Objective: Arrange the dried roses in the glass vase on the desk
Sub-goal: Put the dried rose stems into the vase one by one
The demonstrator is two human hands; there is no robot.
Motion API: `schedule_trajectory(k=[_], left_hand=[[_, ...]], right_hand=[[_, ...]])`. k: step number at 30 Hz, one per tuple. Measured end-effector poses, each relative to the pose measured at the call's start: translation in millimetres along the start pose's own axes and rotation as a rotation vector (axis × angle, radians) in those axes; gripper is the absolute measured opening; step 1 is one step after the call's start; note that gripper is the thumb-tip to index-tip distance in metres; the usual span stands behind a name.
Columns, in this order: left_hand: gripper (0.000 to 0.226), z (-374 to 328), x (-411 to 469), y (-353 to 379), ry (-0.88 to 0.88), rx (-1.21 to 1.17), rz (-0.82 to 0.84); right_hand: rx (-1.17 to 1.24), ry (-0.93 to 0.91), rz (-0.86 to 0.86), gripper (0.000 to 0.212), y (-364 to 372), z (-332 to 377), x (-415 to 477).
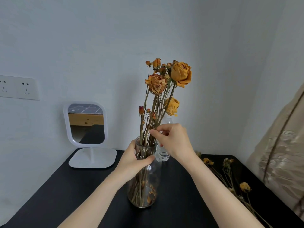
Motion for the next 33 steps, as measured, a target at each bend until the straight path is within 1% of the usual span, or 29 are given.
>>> schedule_trajectory(k=[6, 10, 12, 13, 14, 15, 17, 18, 19, 20, 24, 28, 31, 33], left_hand=[[0.048, 4.0, -4.8, -2.3, -0.050, -0.042, -0.020], [0.073, 6.9, -22.7, -5.2, -0.039, -0.110, -0.088], [0.084, 8.3, -37.0, -6.9, -0.090, -0.162, -0.151], [0.085, 9.6, -45.4, -7.5, -0.113, -0.176, -0.204], [0.080, 11.3, -54.8, -7.8, -0.127, -0.175, -0.274], [0.069, 12.7, -65.8, -7.2, -0.131, -0.169, -0.355], [0.035, 15.9, -88.3, 1.0, -0.118, -0.168, -0.469], [0.021, 18.2, -97.5, 9.7, -0.126, -0.190, -0.469], [0.013, 20.3, -104.6, 20.7, -0.137, -0.214, -0.434], [0.011, 21.8, -109.0, 33.4, -0.141, -0.226, -0.371], [0.009, 17.5, -109.1, 93.0, -0.132, -0.143, -0.010], [0.009, 16.3, -92.6, 160.5, -0.213, -0.016, 0.273], [0.020, 15.8, -79.7, 209.1, -0.236, 0.117, 0.431], [0.021, 14.4, -74.2, 236.4, -0.239, 0.193, 0.491]], right_hand=[[0.080, 0.031, 0.024, 0.016, 2.1, -7.8, -8.3], [0.170, 0.023, 0.045, 0.007, 3.2, -19.5, -24.7], [0.178, 0.036, 0.071, 0.007, 3.4, -30.3, -34.8], [0.173, 0.051, 0.082, 0.008, 2.8, -36.9, -39.9], [0.166, 0.072, 0.090, 0.010, 1.8, -44.5, -44.9], [0.159, 0.099, 0.096, 0.012, 0.4, -52.6, -50.2], [0.138, 0.144, 0.107, 0.015, -4.9, -69.0, -60.4], [0.115, 0.159, 0.113, 0.016, -8.6, -77.4, -65.5], [0.088, 0.174, 0.120, 0.016, -13.5, -85.8, -70.8], [0.064, 0.193, 0.127, 0.015, -19.5, -94.3, -75.9], [-0.039, 0.315, 0.125, 0.016, -52.5, -134.6, -96.0], [-0.210, 0.472, 0.091, 0.019, -91.5, -179.9, -114.5], [-0.316, 0.610, 0.074, 0.022, -120.2, -211.6, -128.9], [-0.381, 0.695, 0.074, 0.022, -137.4, -230.2, -138.6]])
Point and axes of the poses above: each hand's wrist, its own x-axis towards the middle knuckle, its own y-axis out of the palm, z = x × y, the point moved 5 cm from there along x, towards the middle knuckle, and after that the axes turned 1 degree about y, right-handed, at the moved point
